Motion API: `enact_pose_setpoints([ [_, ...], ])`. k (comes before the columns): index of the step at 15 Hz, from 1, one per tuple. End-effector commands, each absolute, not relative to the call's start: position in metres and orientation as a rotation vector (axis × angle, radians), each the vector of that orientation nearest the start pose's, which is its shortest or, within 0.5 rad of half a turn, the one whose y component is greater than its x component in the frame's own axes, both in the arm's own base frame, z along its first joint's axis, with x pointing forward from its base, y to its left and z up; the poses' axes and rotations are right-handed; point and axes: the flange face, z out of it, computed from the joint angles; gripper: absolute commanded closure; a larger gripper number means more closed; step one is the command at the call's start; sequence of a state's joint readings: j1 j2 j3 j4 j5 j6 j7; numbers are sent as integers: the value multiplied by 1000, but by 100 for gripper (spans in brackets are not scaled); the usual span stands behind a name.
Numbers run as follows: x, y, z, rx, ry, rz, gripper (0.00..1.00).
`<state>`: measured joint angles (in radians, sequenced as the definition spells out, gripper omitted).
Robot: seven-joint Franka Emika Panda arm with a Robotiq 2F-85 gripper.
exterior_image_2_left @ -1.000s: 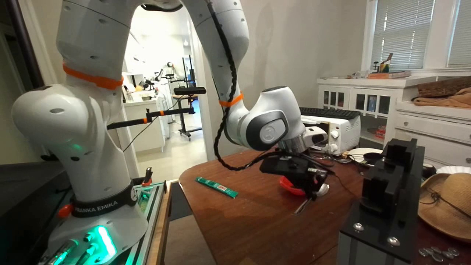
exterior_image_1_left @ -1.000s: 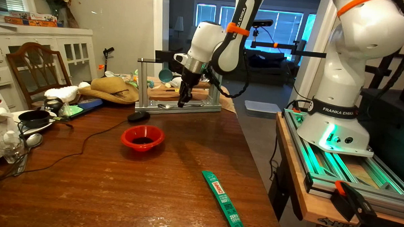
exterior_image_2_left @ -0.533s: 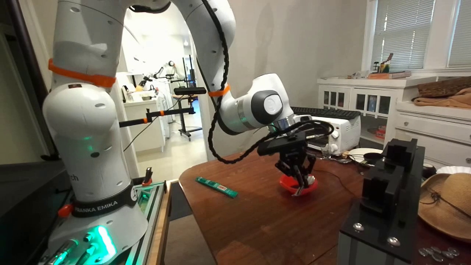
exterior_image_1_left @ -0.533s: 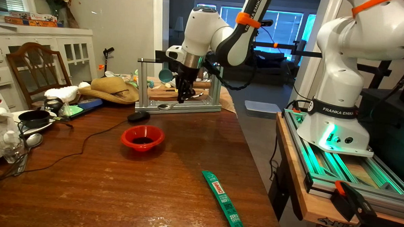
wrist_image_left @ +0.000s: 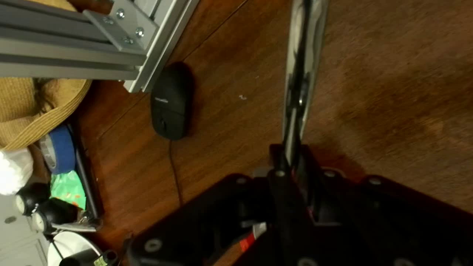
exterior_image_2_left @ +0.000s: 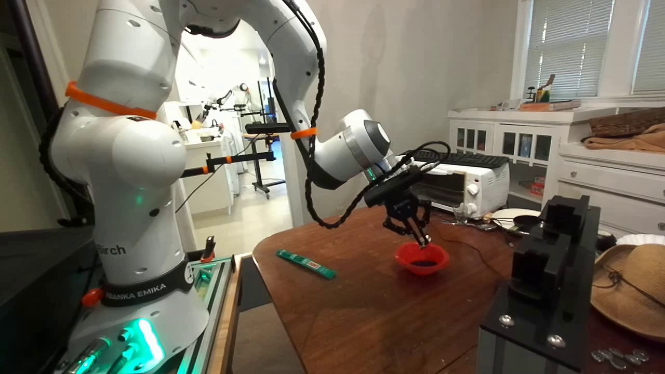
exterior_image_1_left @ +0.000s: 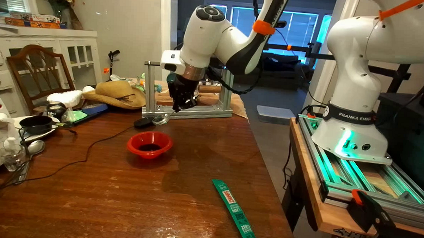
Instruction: Use a spoon to take a scoop out of the red bowl then empty it back into the bowl and place the spoon back
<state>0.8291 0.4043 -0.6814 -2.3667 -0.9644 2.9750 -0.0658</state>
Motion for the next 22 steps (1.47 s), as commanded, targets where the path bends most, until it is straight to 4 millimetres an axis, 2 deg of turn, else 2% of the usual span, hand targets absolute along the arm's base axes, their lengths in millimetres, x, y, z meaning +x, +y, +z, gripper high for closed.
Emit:
enact_pose_setpoints([
  [1,511,127,188,-2983,-2219,-356,97],
  [3,520,127,183,-3007,-2241,-393,97],
  [7,517,119,159,-2940,-2299,-331,97],
  [8,515,122,170,-2980,-2258,-319,89],
  [10,514,121,161,-2959,-2275,-307,89],
  [13,515,122,160,-2957,-2282,-307,89],
  [14,516,122,160,-2957,-2283,-310,97],
  [22,511,143,143,-2917,-2428,-141,97],
])
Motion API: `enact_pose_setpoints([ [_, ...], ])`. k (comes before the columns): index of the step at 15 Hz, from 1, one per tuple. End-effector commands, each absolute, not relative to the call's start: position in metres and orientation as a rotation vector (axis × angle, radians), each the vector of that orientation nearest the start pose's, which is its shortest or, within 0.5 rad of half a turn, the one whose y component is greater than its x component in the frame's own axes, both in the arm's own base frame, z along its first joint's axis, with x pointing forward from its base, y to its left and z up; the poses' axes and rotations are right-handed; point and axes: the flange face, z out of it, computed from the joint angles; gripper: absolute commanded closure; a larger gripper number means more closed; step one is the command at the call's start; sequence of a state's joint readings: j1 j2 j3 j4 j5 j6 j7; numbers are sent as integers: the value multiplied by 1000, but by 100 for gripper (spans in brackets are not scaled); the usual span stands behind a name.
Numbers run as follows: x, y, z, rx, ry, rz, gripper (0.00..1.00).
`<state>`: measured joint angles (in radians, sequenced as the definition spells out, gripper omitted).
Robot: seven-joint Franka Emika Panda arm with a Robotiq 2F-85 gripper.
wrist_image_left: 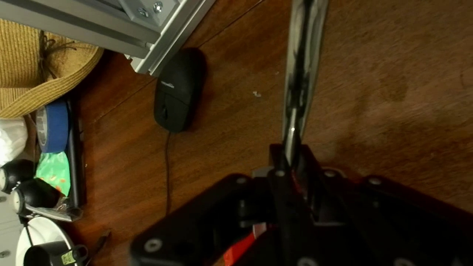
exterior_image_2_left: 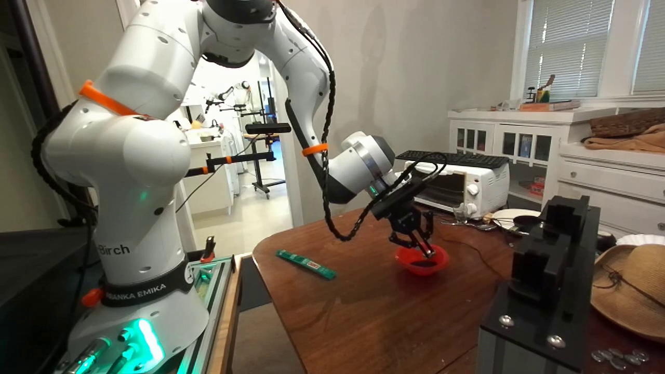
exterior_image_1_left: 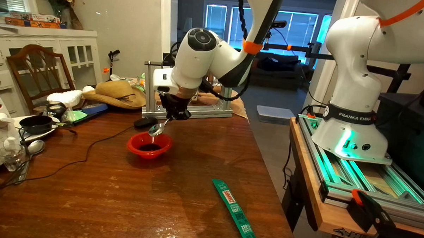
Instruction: Use a spoon to take a scoop out of the red bowl then empty it back into the bowl and place the spoon back
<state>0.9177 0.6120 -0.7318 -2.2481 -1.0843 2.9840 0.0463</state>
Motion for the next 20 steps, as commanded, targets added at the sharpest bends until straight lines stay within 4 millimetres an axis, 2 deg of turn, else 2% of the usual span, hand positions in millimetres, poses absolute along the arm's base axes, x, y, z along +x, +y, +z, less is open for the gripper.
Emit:
enact_pose_setpoints([
  [1,511,144,142,1890,1593,75,97],
  [12,524,184,131,1578,1636,-78,97],
  [20,532,199,116,1418,1619,-210,97],
])
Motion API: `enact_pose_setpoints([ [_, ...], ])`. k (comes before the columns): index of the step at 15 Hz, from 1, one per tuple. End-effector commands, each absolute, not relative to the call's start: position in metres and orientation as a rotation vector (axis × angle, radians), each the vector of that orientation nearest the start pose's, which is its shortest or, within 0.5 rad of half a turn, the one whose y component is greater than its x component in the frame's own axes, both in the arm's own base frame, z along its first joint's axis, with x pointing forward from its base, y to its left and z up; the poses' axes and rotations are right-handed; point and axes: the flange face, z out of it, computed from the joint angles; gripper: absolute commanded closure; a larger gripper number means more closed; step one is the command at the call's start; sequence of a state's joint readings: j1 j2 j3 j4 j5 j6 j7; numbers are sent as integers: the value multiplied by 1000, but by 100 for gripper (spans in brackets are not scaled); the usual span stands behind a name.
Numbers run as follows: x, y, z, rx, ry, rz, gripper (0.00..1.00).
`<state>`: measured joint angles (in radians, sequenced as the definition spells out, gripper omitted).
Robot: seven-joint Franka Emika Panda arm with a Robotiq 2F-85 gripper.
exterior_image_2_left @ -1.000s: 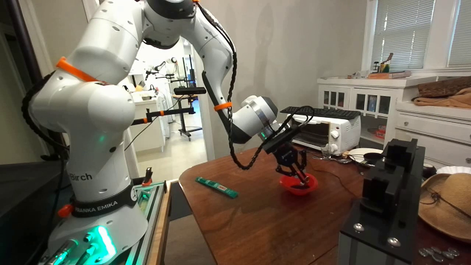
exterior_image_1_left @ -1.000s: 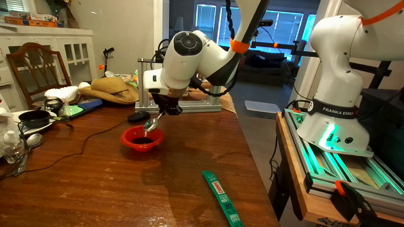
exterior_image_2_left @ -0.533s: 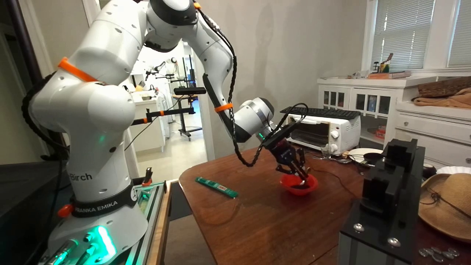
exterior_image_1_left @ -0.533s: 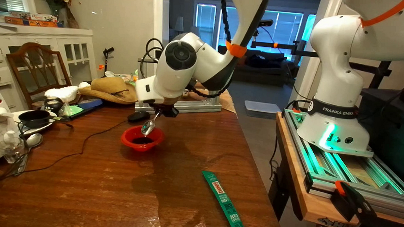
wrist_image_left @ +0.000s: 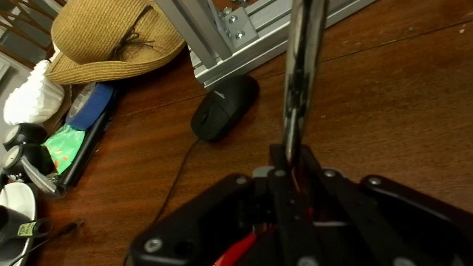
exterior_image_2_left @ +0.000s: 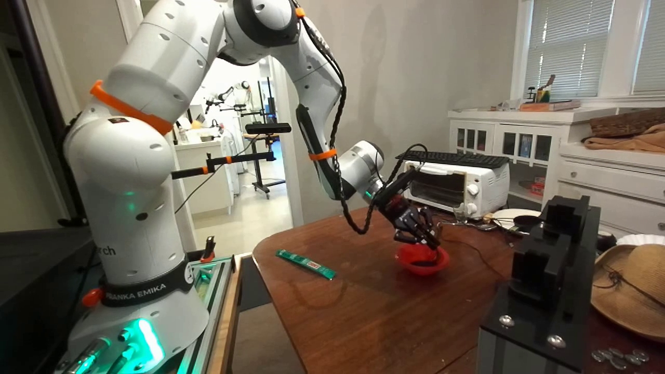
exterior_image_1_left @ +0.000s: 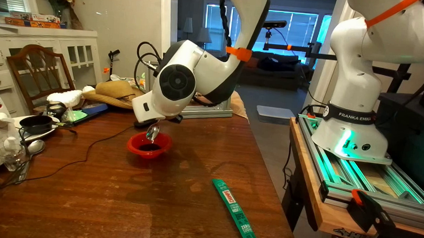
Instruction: Use a spoon to take a scoop out of the red bowl then empty it back into the bowl and place the spoon back
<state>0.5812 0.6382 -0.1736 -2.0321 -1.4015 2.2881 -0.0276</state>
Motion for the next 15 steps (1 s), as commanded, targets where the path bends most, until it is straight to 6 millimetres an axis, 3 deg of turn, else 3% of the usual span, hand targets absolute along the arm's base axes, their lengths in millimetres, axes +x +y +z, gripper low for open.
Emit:
enact_pose_setpoints([
  [1,531,201,114,1412,1622,-217,97],
  [15,527,210,88,1368,1738,-313,97],
])
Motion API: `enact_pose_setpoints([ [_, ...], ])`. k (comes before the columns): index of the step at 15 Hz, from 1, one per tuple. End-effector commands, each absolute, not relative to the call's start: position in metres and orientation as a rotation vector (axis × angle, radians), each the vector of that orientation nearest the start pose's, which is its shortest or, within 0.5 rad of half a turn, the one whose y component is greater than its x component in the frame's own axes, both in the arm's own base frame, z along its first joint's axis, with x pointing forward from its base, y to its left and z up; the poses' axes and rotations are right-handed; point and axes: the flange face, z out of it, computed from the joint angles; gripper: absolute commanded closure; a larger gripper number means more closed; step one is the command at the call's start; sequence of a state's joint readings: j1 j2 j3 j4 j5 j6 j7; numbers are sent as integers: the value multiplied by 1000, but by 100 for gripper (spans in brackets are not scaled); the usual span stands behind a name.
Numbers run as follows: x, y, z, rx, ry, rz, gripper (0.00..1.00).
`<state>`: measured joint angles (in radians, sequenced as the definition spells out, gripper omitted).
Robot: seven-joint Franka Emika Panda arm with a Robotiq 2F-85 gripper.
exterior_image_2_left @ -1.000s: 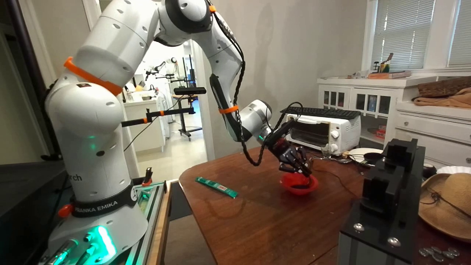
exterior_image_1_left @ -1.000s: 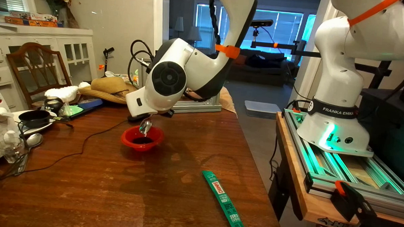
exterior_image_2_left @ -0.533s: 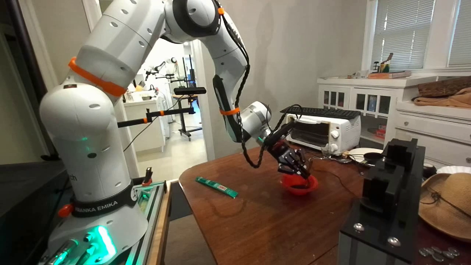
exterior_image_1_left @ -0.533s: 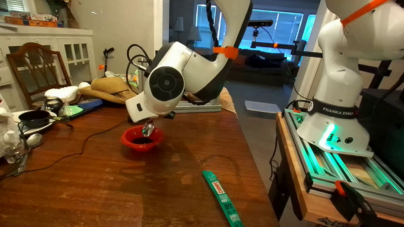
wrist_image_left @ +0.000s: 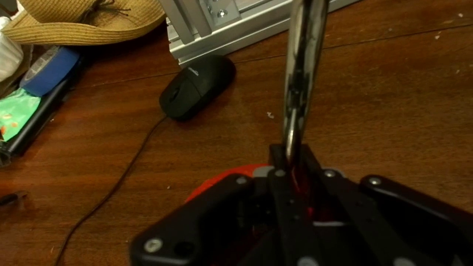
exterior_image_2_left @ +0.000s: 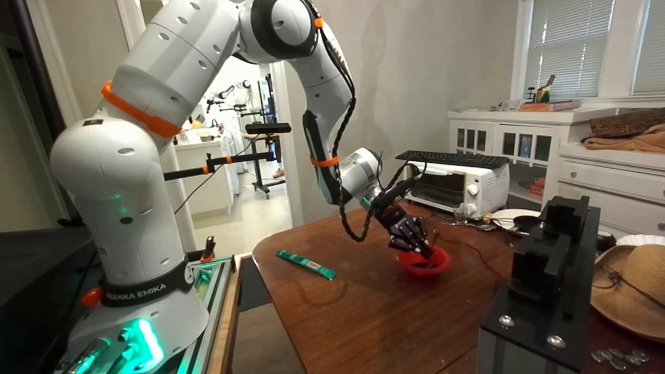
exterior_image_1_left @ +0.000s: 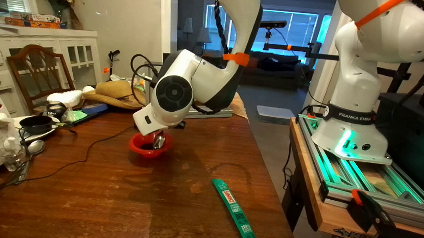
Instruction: Use a spoon to take a scoop out of the red bowl then empty it back into the bowl and place the spoon back
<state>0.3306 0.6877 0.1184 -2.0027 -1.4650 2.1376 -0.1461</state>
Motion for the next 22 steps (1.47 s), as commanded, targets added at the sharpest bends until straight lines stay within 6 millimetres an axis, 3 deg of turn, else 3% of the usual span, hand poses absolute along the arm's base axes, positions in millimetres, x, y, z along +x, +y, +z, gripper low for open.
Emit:
enact_pose_setpoints([
  [1,527,211,87,1372,1746,-311,97],
  [22,540,209,69,1559,1852,-190,97],
])
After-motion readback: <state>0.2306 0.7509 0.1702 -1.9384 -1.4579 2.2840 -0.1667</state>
